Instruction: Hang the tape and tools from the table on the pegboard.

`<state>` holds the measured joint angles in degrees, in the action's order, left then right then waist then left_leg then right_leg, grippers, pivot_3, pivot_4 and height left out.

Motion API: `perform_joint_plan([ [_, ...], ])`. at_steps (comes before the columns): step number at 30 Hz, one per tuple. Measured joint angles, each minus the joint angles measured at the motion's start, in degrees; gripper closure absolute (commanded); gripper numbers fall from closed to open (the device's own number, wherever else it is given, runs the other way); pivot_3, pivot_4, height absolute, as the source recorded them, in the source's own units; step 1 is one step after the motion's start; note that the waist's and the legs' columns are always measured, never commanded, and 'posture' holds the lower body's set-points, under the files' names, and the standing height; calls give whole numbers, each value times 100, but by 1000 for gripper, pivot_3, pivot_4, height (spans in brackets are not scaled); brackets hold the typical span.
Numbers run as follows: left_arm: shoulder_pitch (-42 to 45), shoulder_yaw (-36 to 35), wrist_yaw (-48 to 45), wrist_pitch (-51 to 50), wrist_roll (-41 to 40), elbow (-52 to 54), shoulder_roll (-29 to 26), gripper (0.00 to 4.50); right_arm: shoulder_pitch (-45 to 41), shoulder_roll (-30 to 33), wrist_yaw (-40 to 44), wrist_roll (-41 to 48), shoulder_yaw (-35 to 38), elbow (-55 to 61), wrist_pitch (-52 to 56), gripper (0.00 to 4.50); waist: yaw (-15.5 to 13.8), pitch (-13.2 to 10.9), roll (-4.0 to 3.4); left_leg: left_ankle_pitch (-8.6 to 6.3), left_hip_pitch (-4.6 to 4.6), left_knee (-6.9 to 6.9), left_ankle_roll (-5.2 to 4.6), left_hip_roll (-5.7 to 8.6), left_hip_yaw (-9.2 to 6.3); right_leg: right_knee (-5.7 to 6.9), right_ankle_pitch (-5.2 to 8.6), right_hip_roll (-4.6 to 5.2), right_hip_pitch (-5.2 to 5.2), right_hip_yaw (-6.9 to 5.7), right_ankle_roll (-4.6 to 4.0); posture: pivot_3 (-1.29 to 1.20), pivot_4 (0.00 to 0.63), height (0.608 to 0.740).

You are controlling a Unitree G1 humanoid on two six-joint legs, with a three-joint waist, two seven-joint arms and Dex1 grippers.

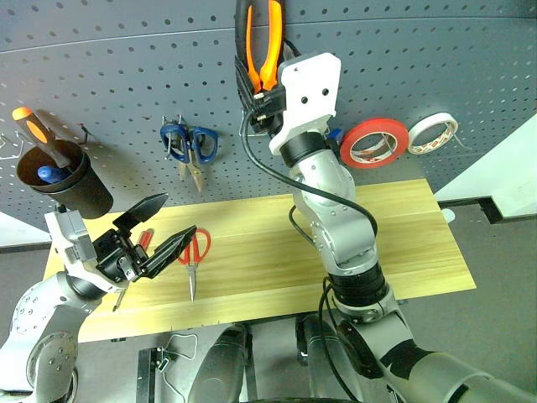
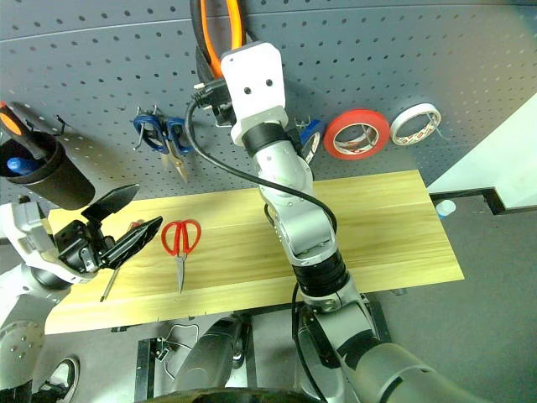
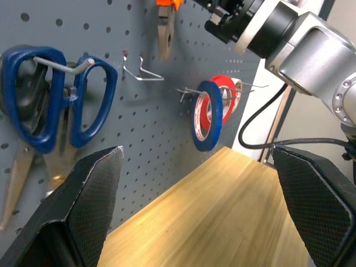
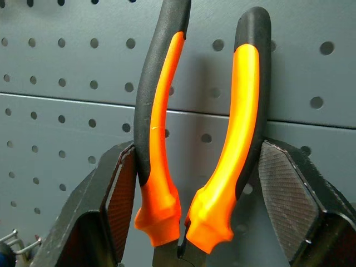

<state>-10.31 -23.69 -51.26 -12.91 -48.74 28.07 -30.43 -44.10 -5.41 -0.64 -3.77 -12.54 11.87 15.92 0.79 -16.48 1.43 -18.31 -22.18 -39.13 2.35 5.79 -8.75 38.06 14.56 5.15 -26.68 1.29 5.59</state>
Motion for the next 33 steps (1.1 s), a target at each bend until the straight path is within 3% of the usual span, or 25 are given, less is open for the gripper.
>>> perform_joint_plan([
  [11, -113, -61, 67, 0, -29, 145, -5, 37, 11, 99, 192, 9, 114, 220, 123, 1583, -15, 0, -1, 0, 0, 3, 0, -3, 0, -3, 0, -2, -1, 1, -1, 150, 268, 727],
  [27, -344, -181, 133, -2, -79, 374, -5, 37, 108, 186, 329, -35, 33, 1442, 949, 1583, -26, -3, -4, 0, 0, 8, 0, -7, 1, -6, 0, -5, -2, 3, -1, 167, 286, 727],
  [29, -378, -204, 147, -4, -104, 396, -5, 37, 17, -27, 133, -180, -78, 956, 548, 1583, 1, -3, -5, 0, 3, 9, 1, -12, 9, -5, -3, -9, -2, 8, -6, 171, 292, 727],
  [33, -385, -207, 176, -13, -180, 490, -8, 37, -426, -200, -524, -556, -512, -1563, -874, 1585, -10, -7, -8, 5, 36, 24, 11, -35, 38, -3, -13, -25, 10, 17, -24, 173, 300, 727],
])
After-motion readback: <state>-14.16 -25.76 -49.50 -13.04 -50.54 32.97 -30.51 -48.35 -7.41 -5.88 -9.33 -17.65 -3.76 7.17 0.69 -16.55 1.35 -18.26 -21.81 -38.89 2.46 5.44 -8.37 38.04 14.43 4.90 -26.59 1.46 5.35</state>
